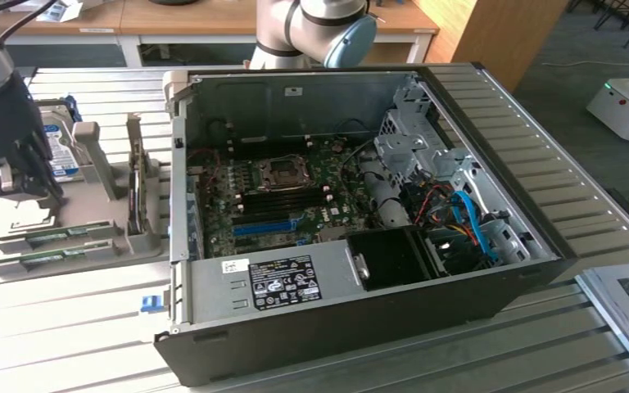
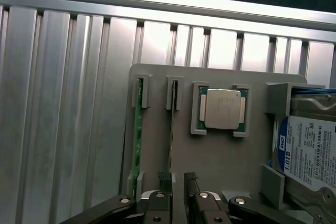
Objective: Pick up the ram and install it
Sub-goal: 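Pick up the ram and move it above insertion slot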
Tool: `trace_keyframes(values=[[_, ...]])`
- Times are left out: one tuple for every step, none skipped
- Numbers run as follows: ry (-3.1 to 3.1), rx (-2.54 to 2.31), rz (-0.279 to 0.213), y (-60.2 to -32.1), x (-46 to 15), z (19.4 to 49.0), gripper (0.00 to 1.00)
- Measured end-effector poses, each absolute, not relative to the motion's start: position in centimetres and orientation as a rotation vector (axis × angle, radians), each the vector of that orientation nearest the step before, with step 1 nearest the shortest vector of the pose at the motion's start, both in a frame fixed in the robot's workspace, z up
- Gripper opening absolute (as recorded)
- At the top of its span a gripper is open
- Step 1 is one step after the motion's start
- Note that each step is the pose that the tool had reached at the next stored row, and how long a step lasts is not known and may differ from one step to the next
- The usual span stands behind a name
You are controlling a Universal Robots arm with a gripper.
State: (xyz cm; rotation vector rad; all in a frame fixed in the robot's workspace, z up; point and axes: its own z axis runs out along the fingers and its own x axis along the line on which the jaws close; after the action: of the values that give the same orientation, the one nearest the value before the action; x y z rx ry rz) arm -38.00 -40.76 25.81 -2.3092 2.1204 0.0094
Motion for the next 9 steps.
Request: trace_keyframes(values=[[2.120, -2.309, 0.009, -40.76, -38.01, 25.71, 0.24], [2.120, -2.309, 0.009, -40.76, -38.01, 25.61, 0.24], [2.120, -2.309, 0.009, -40.76, -38.01, 25.52, 0.24], [2.120, -2.309, 0.009, -40.76, -38.01, 25.43, 0.24], [2.120, -2.309, 0.009, -40.76, -38.01, 25.34, 0.24], [2.120, -2.309, 0.009, -40.76, -38.01, 25.26, 0.24], [2.120, -2.309, 0.009, -40.76, -38.01, 25.19, 0.24], [2.120, -2.309, 0.009, -40.76, -38.01, 25.17, 0.24], [2.121, -2.309, 0.010, -40.76, -38.01, 25.18, 0.24]])
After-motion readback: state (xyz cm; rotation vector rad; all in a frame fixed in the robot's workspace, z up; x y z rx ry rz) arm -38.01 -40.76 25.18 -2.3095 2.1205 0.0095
